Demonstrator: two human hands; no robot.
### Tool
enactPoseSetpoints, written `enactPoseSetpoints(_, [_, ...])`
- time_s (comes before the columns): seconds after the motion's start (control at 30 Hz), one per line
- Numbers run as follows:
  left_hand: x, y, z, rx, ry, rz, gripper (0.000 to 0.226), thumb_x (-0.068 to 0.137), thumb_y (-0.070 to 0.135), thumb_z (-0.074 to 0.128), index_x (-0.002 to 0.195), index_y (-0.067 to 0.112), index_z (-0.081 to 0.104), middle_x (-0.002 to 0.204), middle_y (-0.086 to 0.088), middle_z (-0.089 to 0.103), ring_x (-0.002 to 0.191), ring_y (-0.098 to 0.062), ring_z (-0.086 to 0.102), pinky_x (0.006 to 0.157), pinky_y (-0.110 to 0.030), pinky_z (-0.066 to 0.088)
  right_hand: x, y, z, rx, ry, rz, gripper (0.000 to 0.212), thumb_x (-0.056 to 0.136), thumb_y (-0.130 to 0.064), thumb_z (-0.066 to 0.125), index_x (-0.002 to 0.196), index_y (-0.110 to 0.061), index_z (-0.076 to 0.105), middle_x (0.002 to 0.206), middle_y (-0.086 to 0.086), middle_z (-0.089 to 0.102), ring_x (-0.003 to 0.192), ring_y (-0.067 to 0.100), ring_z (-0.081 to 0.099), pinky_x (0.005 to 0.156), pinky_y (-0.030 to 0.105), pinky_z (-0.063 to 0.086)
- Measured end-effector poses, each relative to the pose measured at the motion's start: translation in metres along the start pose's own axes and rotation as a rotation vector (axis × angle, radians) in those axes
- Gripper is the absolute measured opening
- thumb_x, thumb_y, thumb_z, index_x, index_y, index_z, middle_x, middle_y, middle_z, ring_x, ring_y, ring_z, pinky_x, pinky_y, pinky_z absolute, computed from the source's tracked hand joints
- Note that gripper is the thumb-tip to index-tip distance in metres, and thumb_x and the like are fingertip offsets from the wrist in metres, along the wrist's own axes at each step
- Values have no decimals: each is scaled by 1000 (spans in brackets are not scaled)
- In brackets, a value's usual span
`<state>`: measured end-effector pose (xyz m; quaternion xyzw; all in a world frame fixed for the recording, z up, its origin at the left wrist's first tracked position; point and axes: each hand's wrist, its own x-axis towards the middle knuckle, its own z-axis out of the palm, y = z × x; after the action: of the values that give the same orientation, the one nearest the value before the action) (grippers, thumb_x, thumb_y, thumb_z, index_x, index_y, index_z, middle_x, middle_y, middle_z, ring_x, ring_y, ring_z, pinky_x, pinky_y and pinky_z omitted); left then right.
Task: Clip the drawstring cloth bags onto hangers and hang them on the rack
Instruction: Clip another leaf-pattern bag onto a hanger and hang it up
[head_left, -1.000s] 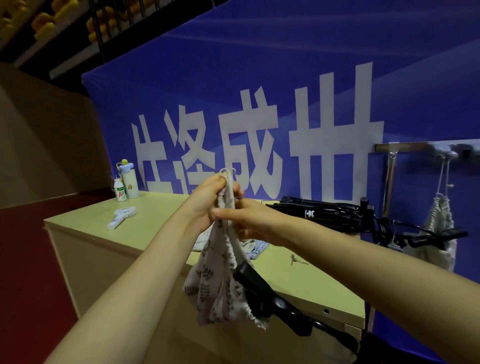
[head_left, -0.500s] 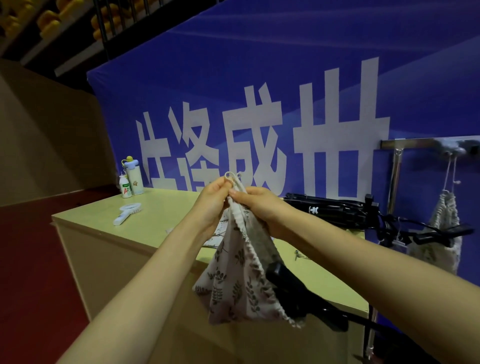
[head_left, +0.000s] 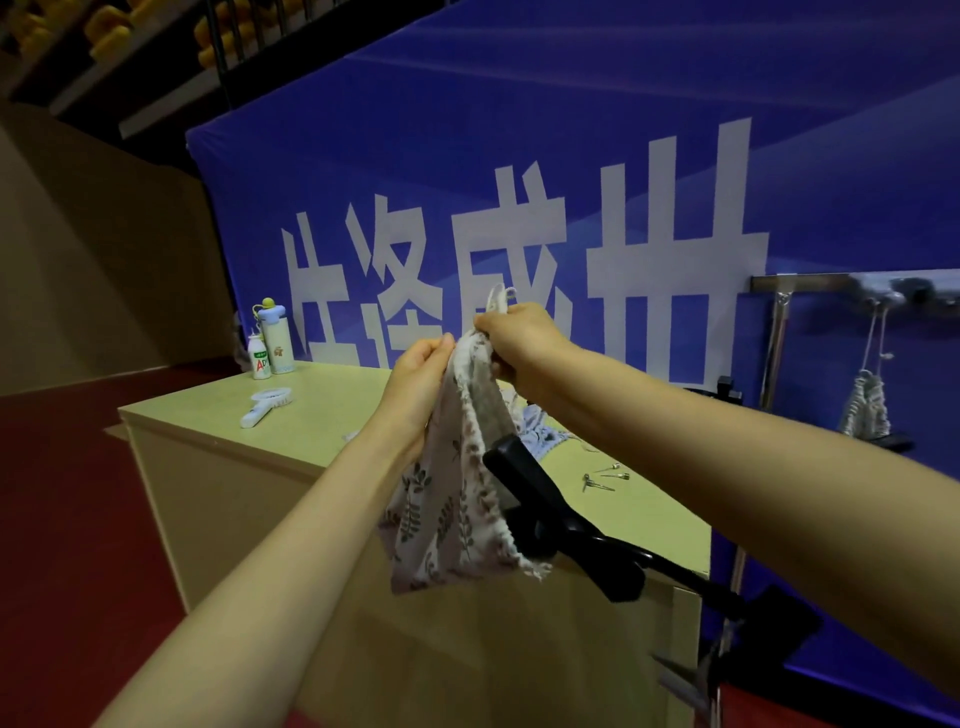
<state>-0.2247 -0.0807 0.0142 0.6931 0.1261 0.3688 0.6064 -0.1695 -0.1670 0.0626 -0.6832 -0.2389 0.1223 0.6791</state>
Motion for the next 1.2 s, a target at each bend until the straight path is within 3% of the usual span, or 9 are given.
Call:
enactPoseSetpoints(0.13, [-11, 4, -12, 235, 103, 150, 29, 97, 44, 37, 86, 22, 53, 88, 4, 56, 81, -13, 50, 73, -27, 42, -9, -7, 3, 110, 151, 2, 19, 92, -13, 50, 105, 0, 56, 94, 19, 63, 85, 32, 64, 82, 44, 56])
enactPoseSetpoints(0.23, [-20, 14, -25, 186, 128, 167, 51, 96, 55, 22, 79, 16, 52, 76, 2, 52, 68, -12, 47, 63, -25, 39, -14, -11, 0, 261, 216, -33, 15, 97, -15, 45, 106, -7, 52, 72, 5, 56, 61, 19, 60, 58, 28, 56])
enactPoseSetpoints(0.3, [-27, 21, -33, 141, 36, 90, 65, 91, 65, 13, 72, 14, 50, 64, -1, 50, 53, -13, 45, 48, -23, 37, -18, -13, 1, 339, 242, -65, 20, 98, -18, 43, 111, -8, 52, 76, 4, 59, 55, 15, 60, 54, 24, 56])
enactPoseSetpoints(0.4, [-37, 28, -46, 245, -197, -7, 85, 70, 84, 9, 76, 13, 54, 59, -7, 53, 42, -17, 48, 39, -20, 36, -24, -19, 12, 399, 304, -143, 22, 98, -22, 43, 113, -9, 53, 98, 9, 64, 84, 27, 69, 81, 42, 58])
enactPoseSetpoints(0.53, [-47, 43, -62, 278, -510, 44, 92, 49, 96, 31, 94, 21, 62, 67, -19, 53, 44, -22, 51, 43, -24, 45, -29, -29, 17, 457, 330, -251, 23, 99, -22, 42, 76, -21, 44, 79, 0, 57, 76, 21, 68, 69, 33, 59])
enactPoseSetpoints(0.7, [-54, 68, -66, 295, -539, 82, 77, 45, 78, 68, 91, 18, 55, 82, -15, 63, 79, -32, 54, 66, -36, 50, -43, -44, 25, 437, 330, -470, 15, 99, -18, 43, 85, -14, 46, 75, -3, 55, 65, 7, 59, 55, 13, 53])
enactPoseSetpoints(0.87, [-37, 69, -79, 291, -511, 41, 44, 61, 53, 64, 87, 18, 56, 63, 9, 68, 57, -5, 64, 51, -19, 51, -45, -53, 13, 356, 365, -604, 14, 99, -18, 44, 87, -10, 43, 70, -7, 48, 58, 1, 48, 43, 2, 39])
enactPoseSetpoints(1.07, [-17, 64, -72, 306, -550, -89, 33, 83, 36, 59, 99, 8, 56, 99, -10, 73, 94, -25, 71, 84, -32, 58, -38, -57, -12, 197, 425, -794, 13, 97, -20, 48, 87, -12, 49, 72, -9, 52, 63, 1, 52, 60, 11, 46])
enactPoseSetpoints(1.2, [0, 53, -39, 351, -494, -119, 36, 95, 35, 49, 117, 7, 56, 108, -12, 66, 89, -21, 65, 86, -30, 53, -32, -59, -35, 86, 453, -900, 14, 95, -20, 53, 81, -19, 50, 72, -13, 52, 65, -1, 52, 63, 8, 45])
